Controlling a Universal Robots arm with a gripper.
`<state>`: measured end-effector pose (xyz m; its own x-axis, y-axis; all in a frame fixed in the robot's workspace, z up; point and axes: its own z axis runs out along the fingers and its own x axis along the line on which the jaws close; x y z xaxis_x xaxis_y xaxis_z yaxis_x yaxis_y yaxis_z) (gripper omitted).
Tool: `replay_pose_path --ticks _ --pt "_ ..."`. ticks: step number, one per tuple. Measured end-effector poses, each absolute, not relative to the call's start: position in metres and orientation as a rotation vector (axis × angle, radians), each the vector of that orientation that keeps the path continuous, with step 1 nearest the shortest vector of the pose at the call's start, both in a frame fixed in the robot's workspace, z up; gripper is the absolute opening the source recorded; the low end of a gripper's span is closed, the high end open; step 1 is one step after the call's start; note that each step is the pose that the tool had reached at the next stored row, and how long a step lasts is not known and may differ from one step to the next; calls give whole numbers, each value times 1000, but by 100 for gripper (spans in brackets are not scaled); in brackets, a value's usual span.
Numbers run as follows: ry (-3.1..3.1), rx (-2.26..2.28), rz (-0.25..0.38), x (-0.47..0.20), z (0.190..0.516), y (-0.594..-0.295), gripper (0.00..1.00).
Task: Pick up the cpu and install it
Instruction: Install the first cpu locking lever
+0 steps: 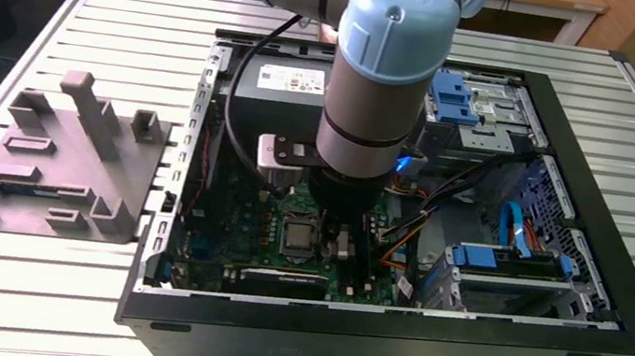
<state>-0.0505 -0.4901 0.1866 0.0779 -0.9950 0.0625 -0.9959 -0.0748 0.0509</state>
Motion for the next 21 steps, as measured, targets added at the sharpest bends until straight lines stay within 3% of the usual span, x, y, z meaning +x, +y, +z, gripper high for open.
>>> replay_pose_path --ticks 21 --pt "-2080 2246 17 -51 209 -490 11"
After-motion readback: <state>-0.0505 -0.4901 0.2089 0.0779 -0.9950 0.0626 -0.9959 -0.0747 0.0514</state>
